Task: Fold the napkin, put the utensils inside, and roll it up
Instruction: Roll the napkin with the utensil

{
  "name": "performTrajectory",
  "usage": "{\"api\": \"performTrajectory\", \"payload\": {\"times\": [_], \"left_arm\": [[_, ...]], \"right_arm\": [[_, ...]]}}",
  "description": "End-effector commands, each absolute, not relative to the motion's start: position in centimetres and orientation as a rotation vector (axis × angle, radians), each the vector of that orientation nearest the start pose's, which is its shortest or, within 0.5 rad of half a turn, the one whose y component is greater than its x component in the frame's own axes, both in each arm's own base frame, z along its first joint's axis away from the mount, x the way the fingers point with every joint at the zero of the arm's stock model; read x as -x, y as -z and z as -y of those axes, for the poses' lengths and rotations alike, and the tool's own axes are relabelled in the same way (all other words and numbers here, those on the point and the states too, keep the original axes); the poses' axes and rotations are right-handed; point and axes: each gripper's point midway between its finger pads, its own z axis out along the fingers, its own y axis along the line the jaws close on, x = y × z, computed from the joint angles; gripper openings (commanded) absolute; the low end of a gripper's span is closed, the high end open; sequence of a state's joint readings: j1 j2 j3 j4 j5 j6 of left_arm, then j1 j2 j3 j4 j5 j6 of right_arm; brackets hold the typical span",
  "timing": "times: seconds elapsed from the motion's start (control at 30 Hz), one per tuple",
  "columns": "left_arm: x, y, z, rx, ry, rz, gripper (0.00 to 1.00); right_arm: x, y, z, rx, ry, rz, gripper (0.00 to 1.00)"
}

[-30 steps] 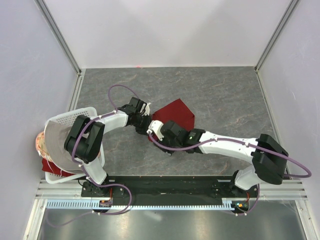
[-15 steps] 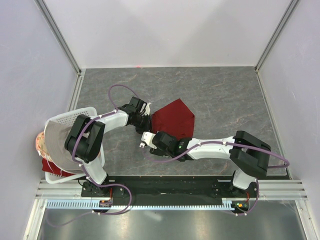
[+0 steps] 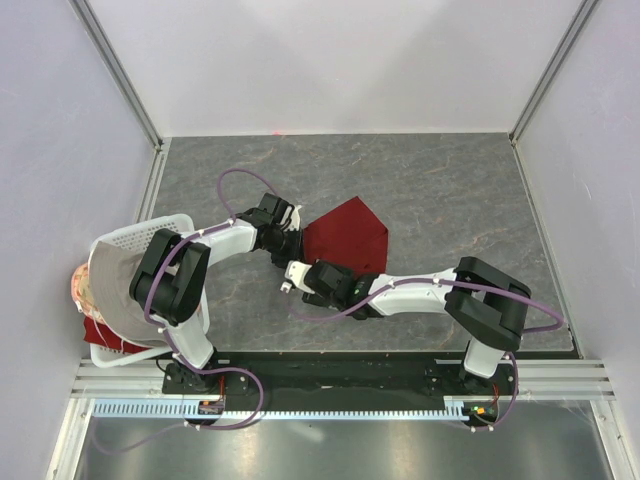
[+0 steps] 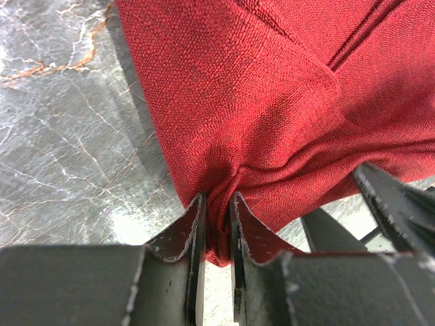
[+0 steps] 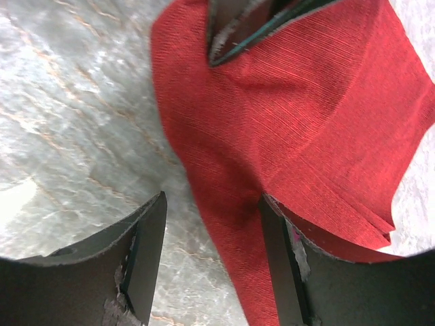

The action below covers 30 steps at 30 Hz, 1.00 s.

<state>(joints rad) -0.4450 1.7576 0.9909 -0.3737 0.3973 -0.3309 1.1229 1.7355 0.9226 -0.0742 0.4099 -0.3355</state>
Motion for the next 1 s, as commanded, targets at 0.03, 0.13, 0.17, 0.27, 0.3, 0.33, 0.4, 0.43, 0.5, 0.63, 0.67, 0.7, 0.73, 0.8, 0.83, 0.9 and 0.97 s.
{"api": "performTrajectory", "payload": {"times": [0.03,0.13,0.17,0.27,0.3,0.33,0.4,0.43,0.5,0.63,0.67,0.7,0.73,0.8,0.83,0.9,0.97], "left_arm": [[-26.4,0.3,20.3,-0.358,0.602,-2.885,0.02],[-26.4,0.4,20.2,-0.363,0.602,-2.884,0.02],[-26.4,0.3,20.2,-0.361,0.601,-2.88,0.02],[-26.3,0.2,20.3,-0.365,0.604,-2.879,0.02],[-26.4,0.2,20.3,-0.368,0.604,-2.875,0.02],[-26.4,0.2,20.3,-0.37,0.606,-2.876,0.02],[-26.3,0.1,20.4,-0.376,0.612,-2.876,0.02],[-26.3,0.1,20.5,-0.381,0.616,-2.875,0.02],[-26.5,-0.1,20.6,-0.385,0.622,-2.867,0.02],[-26.6,-0.4,20.6,-0.388,0.622,-2.852,0.02],[-26.8,-0.5,20.6,-0.385,0.617,-2.847,0.02],[-26.8,-0.5,20.5,-0.381,0.61,-2.845,0.02],[-27.0,-0.7,20.5,-0.374,0.604,-2.838,0.02],[-27.2,-0.8,20.2,-0.361,0.572,-2.832,0.06],[-27.3,-0.9,20.0,-0.348,0.559,-2.829,0.12],[-27.7,-1.3,19.6,-0.324,0.519,-2.81,0.23],[-28.3,-1.9,19.3,-0.296,0.493,-2.781,0.4]], "right_arm": [[-25.5,-4.2,-31.3,1.417,0.17,-1.853,0.65],[-25.9,-3.8,-31.1,1.422,0.177,-1.863,0.65],[-25.9,-3.7,-31.2,1.425,0.162,-1.871,0.65],[-26.0,-2.8,-30.7,1.442,0.15,-1.909,0.64],[-26.0,-2.4,-30.4,1.451,0.146,-1.924,0.63],[-26.1,-2.3,-30.3,1.449,0.139,-1.94,0.62],[-25.5,-1.5,-30.2,1.487,0.106,-1.968,0.58],[-25.6,-1.4,-30.3,1.491,0.092,-1.977,0.56],[-24.8,-0.3,-30.2,1.539,0.052,-2.017,0.5],[-23.7,1.0,-30.4,1.612,-0.025,-2.079,0.4],[-23.4,1.3,-30.1,1.628,-0.03,-2.104,0.38],[-23.3,1.8,-30.2,1.644,-0.041,-2.123,0.35],[-22.8,2.1,-30.2,1.66,-0.068,-2.14,0.34],[-22.2,2.8,-30.0,1.683,-0.077,-2.183,0.3],[-22.0,3.0,-29.9,1.691,-0.085,-2.201,0.29],[-21.0,3.5,-29.7,1.711,-0.119,-2.246,0.26],[-20.4,3.5,-29.6,1.712,-0.152,-2.272,0.26]]}}
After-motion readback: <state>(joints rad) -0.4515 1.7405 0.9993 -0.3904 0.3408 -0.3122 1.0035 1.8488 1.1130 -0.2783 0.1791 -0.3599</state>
